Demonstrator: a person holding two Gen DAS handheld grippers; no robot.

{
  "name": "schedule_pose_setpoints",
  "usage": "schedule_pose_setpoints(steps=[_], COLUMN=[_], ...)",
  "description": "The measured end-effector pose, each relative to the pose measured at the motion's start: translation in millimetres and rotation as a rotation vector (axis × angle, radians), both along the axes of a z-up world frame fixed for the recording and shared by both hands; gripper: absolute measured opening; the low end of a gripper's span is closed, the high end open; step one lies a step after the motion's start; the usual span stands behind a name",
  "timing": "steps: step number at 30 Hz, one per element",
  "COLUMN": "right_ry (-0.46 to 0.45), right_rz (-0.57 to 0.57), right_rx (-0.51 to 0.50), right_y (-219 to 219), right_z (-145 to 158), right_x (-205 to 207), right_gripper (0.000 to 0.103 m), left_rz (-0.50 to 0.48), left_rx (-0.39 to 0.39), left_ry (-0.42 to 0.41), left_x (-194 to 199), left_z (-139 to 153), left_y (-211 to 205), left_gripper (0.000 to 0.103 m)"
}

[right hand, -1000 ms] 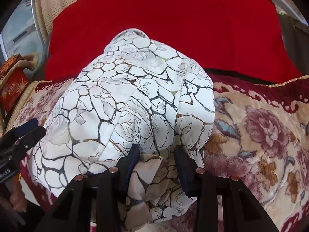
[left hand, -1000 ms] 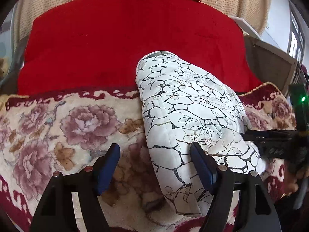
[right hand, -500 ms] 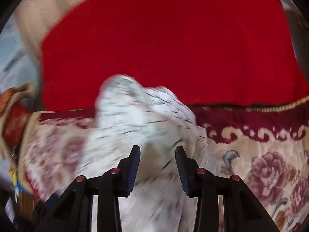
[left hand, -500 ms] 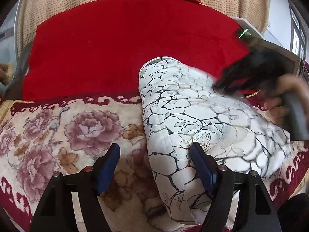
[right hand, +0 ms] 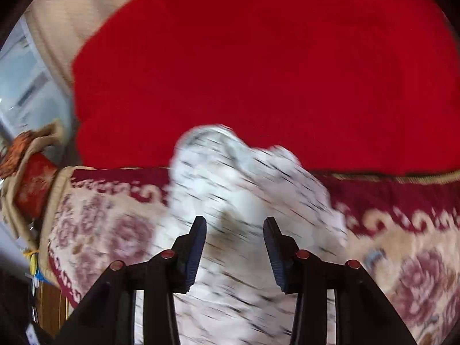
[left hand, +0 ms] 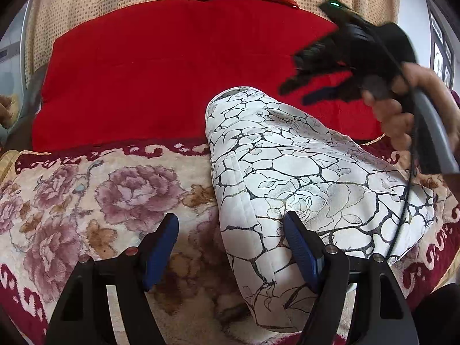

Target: Fold large clothes

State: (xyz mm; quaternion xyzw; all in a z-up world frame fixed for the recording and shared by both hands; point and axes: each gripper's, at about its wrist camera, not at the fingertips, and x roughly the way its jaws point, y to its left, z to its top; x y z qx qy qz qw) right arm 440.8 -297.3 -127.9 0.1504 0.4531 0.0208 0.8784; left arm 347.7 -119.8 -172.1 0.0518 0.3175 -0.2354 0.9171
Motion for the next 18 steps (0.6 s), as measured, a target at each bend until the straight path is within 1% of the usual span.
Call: schedule_pose_setpoints(steps=[3, 5, 6, 7, 8, 11, 14, 16, 18], right_ry=[0.032, 0.090, 0.134, 0.150, 0.144, 0.140, 0.143, 0.116, 0.073], right_rz=[0.039, 0.041, 0.039, 0.037, 0.036, 0.018, 0.012, 0.008, 0.020], right_rx=[-0.019, -0.038, -0.031, -0.012, -0.001, 0.007, 0.009, 0.053, 0.058], right_y=[20, 26, 25, 24, 24, 21, 16, 11, 9], right_z=[-11, -37, -57, -68, -72, -67, -58, -47, -35], right_x=[23, 36, 46, 51, 53, 47, 26, 4, -22], right_gripper=[0.046, 0.048, 0.048, 0.048, 0.048, 0.048, 0.048, 0.048, 0.048], left_rz=[-0.002, 0.012, 0.014, 0.009, 0.008, 0.001, 0.005, 0.007, 0.006], left_rx=[0.002, 0.013, 0.015, 0.006, 0.001, 0.004, 0.016, 0.014, 0.010], left_ry=[-0.003, -0.010, -0.008, -0.001, 0.005, 0.006, -0.006, -0.003, 0.000], left_x=[-1, 0, 2, 3, 4, 3, 0, 1, 1], left_z=[0, -1, -2, -2, -1, -1, -1, -2, -2], left_y=[0, -1, -1, 0, 1, 2, 2, 3, 3], left_gripper=[0.076, 0.076, 0.076, 0.076, 0.076, 0.076, 0.076, 0.076, 0.076])
